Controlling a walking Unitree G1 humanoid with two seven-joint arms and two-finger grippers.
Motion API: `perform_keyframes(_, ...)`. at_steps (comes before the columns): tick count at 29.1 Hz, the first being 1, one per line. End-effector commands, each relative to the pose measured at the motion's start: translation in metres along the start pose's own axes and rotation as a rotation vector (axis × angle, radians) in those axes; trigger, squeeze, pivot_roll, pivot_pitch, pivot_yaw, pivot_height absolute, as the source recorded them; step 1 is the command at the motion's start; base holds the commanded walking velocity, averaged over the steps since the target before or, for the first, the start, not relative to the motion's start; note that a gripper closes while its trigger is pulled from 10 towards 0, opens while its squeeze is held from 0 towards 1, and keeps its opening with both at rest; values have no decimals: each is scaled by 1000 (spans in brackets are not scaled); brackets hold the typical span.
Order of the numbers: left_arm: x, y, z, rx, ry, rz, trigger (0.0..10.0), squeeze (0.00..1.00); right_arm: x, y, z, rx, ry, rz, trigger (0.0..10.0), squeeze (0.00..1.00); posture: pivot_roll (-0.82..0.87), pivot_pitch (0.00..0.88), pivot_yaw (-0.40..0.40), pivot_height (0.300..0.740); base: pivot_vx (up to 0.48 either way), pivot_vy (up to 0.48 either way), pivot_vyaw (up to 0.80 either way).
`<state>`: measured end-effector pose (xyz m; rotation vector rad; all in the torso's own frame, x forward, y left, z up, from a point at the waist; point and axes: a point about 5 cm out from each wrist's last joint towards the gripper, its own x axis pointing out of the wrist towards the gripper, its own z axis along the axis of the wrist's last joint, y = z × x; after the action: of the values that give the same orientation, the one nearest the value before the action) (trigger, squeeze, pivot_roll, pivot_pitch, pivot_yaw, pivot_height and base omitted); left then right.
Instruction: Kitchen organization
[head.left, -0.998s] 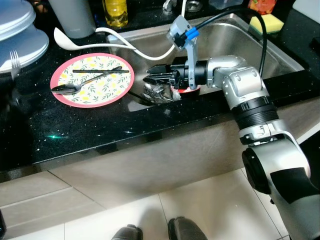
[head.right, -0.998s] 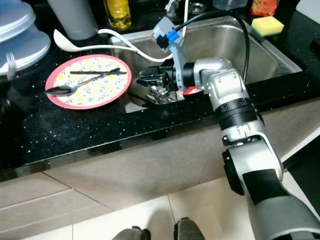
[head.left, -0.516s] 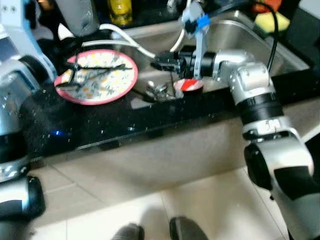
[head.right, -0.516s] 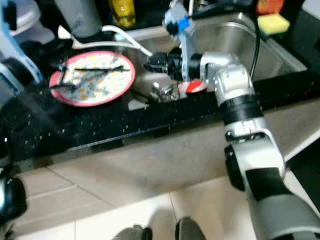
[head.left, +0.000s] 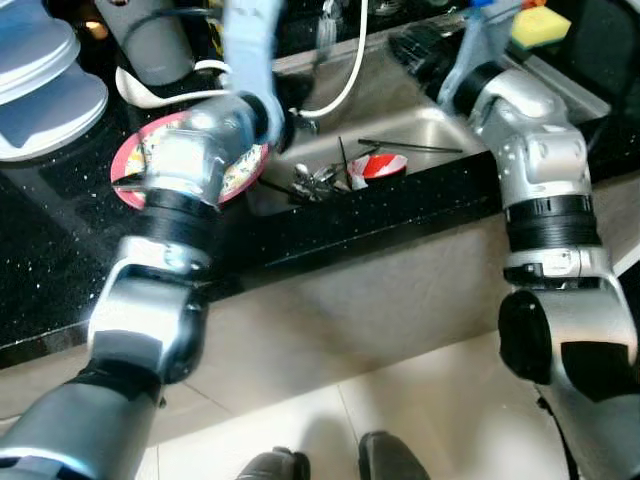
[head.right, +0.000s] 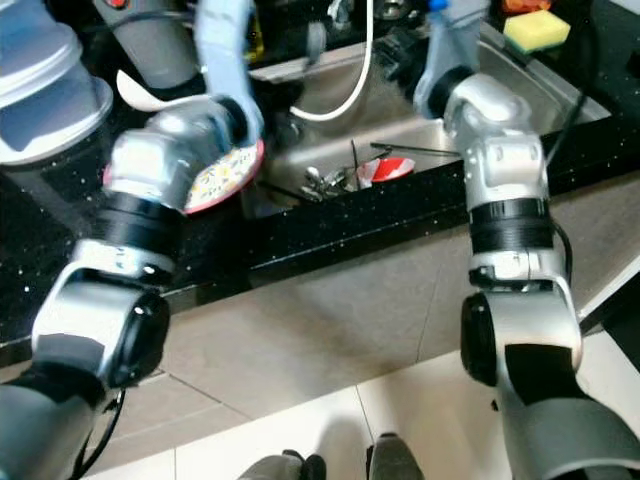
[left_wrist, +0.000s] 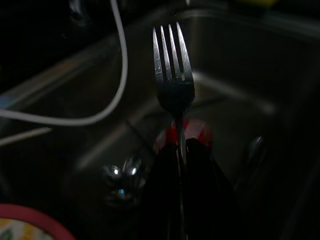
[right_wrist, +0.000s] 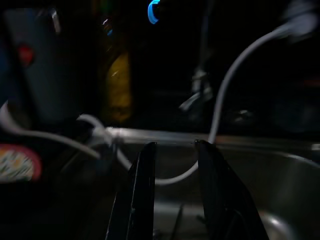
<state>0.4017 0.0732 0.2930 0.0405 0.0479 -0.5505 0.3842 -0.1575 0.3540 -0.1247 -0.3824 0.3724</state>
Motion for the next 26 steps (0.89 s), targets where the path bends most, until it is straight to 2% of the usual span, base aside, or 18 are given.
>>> perform_keyframes(1,1,3,-5,17,7,24,10000,0,0,7,4,5,-42,-1,10000,0,-77,90,181,740,0,0,0)
perform_keyframes(2,3,1,-8,29,11,27,10000,122,0,10,5,13,-64,-9,10000,0,-76,89,180,740,0,0,0)
perform_keyframes(3,3,1,-8,29,11,27,10000,122,0,10,5,13,-64,-9,10000,0,-76,89,180,740,0,0,0)
perform_keyframes(4,7,1,-10,60,9,44,10000,925,0,12,6,25,-82,-22,10000,0,-74,85,179,740,0,0,0)
perform_keyframes(5,9,1,-11,95,-2,65,10000,1000,-1,15,7,48,-106,-36,10000,0,-72,81,177,740,0,0,0)
perform_keyframes(6,10,2,-11,120,-10,79,10000,1000,-1,17,8,63,-120,-45,10000,0,-71,80,176,740,0,0,0)
perform_keyframes(9,5,3,1,167,-129,103,10000,1000,-6,26,12,115,-191,-39,10000,0,-62,70,168,740,0,0,0)
perform_keyframes(10,3,3,6,170,-166,109,10000,706,-8,28,13,124,-208,-36,10000,0,-61,68,165,740,0,0,0)
perform_keyframes(11,0,4,11,172,-208,118,10000,0,-10,30,13,127,-219,-36,10000,0,-59,65,164,740,0,0,0)
perform_keyframes(13,-3,5,14,174,-237,133,10000,0,-12,32,13,128,-227,-36,10000,0,-59,64,162,740,0,0,0)
perform_keyframes(17,-24,12,20,164,-337,231,10000,0,-18,38,6,178,-245,-62,10000,0,-44,53,146,740,0,0,0)
perform_keyframes(18,-24,12,20,164,-337,231,10000,0,-18,38,6,178,-245,-62,10000,0,-44,53,146,740,0,0,0)
perform_keyframes(20,-35,8,9,123,-331,304,10000,0,-21,42,-2,210,-228,-76,10000,0,-26,51,135,740,0,0,0)
perform_keyframes(22,-39,6,3,118,-329,331,10000,0,-22,44,-5,221,-221,-81,10000,0,-16,51,128,740,0,0,0)
perform_keyframes(24,-48,-2,-11,167,-314,367,10000,0,-24,47,-10,235,-204,-82,10000,0,-2,51,112,740,0,0,0)
perform_keyframes(26,-53,-4,-18,169,-302,386,10000,0,-23,48,-12,238,-196,-77,10000,0,3,47,106,740,0,0,0)
